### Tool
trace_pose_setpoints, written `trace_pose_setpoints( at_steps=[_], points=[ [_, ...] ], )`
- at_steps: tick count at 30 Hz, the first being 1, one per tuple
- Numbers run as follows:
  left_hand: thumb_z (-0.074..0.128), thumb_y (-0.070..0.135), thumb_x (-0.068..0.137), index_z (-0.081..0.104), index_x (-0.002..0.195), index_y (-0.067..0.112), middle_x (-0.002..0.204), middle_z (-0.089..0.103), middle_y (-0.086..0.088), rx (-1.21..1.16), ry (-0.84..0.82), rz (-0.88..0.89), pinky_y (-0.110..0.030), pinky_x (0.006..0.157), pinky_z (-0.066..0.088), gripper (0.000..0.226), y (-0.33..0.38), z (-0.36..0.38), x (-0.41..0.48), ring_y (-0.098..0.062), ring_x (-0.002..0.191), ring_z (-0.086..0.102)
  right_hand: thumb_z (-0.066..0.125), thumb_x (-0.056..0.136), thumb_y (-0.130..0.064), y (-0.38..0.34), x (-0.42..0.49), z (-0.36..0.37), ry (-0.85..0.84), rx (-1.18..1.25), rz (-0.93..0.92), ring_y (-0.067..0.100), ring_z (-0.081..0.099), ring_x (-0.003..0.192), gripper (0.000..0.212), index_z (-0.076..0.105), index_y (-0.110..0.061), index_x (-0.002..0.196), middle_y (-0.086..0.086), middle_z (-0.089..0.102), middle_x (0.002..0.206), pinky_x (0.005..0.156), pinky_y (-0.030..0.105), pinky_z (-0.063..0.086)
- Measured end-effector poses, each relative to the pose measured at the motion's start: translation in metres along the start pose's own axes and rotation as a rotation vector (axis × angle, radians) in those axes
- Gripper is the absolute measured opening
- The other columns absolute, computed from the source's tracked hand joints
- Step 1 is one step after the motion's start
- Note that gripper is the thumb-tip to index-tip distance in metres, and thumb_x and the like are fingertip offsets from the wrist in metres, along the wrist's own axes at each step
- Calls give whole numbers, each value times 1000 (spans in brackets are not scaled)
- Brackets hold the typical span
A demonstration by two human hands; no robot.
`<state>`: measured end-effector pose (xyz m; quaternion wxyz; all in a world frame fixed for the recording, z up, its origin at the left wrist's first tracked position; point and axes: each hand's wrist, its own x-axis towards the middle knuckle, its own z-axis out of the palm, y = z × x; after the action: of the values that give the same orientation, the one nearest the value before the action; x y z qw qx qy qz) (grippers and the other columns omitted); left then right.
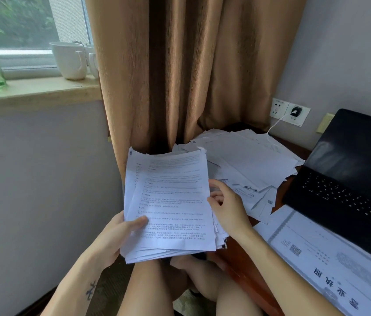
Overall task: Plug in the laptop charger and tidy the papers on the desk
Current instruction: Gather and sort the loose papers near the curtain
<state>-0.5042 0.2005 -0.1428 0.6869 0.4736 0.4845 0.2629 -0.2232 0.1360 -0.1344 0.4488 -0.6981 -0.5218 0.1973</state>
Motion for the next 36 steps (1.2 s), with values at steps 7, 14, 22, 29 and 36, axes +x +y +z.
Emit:
trace_pose_setpoints(
  at_steps=[7, 14, 22, 29, 36],
  points=[
    [66, 9, 100, 62, 126, 24, 110, 79, -6, -50, 100, 90, -58, 91, 58, 31, -7, 7, 0, -35, 98, 77, 56, 102, -16, 29, 38, -43, 87, -155, -36, 10, 53, 121, 36, 56, -22, 138, -9, 54, 129, 103, 26, 45],
    [64, 6, 99, 63, 127, 21, 114, 78, -12, -169, 133, 146, -61, 90, 57, 32, 3, 20, -3, -41, 98, 76, 62, 99, -27, 65, 83, -91, 140, -398, 32, 25, 41, 130, 38, 59, -15, 135, 5, 60, 136, 107, 38, 38],
    [62, 4, 100, 62, 129, 19, 116, 77, -12, -181, 132, 174, -63, 97, 54, 33, 22, 54, 25, -40, 102, 75, 54, 93, -66, 85, 107, -115, -13, -713, 125, 26, 37, 139, 73, 45, -22, 150, -2, 45, 154, 111, 45, 32],
    [64, 4, 100, 64, 124, 20, 110, 79, -10, -143, 151, 83, -62, 96, 55, 28, 10, 74, 40, -39, 97, 76, 45, 90, -76, 88, 111, -120, -97, -826, 118, 25, 35, 136, 79, 39, -29, 152, -3, 41, 153, 107, 47, 34],
    [67, 7, 97, 64, 124, 17, 111, 79, -12, -133, 141, 13, -60, 97, 55, 29, 13, 71, 40, -40, 99, 76, 60, 97, -27, 109, 113, -107, 233, -915, -157, 25, 58, 81, 24, 73, -10, 108, 6, 69, 87, 64, 36, 48]
  ],
)
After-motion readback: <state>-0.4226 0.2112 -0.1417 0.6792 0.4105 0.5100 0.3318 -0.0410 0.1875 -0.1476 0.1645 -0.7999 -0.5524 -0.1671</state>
